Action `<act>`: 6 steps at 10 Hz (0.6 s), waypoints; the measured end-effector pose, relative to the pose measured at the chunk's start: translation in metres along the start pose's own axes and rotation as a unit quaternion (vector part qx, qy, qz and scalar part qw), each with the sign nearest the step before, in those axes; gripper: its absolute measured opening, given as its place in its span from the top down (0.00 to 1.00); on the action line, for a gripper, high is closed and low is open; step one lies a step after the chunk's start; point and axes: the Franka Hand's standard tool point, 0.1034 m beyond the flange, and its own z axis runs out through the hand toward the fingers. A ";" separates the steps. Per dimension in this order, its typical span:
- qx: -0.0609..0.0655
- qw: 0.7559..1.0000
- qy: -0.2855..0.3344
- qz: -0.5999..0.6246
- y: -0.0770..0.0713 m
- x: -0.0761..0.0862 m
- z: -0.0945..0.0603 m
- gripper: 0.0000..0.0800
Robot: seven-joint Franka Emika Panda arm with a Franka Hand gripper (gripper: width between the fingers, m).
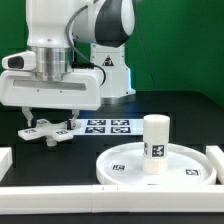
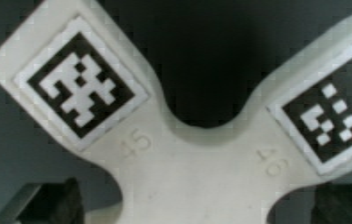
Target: Assemble round table
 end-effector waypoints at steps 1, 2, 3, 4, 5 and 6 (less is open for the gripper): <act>0.000 1.000 -0.001 0.000 0.000 0.000 0.000 0.19; 0.000 1.000 -0.001 0.000 0.000 -0.001 0.001 0.19; 0.000 1.000 -0.002 0.000 0.001 -0.002 0.002 0.19; -0.001 1.000 -0.004 0.001 0.001 -0.002 0.003 0.19; -0.001 1.000 -0.004 0.001 0.001 -0.003 0.004 0.19; -0.001 1.000 -0.005 0.001 0.001 -0.003 0.004 0.19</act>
Offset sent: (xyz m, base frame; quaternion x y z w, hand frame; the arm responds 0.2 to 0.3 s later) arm -0.0015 -0.0016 -0.0039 0.0099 0.0015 0.0135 0.9999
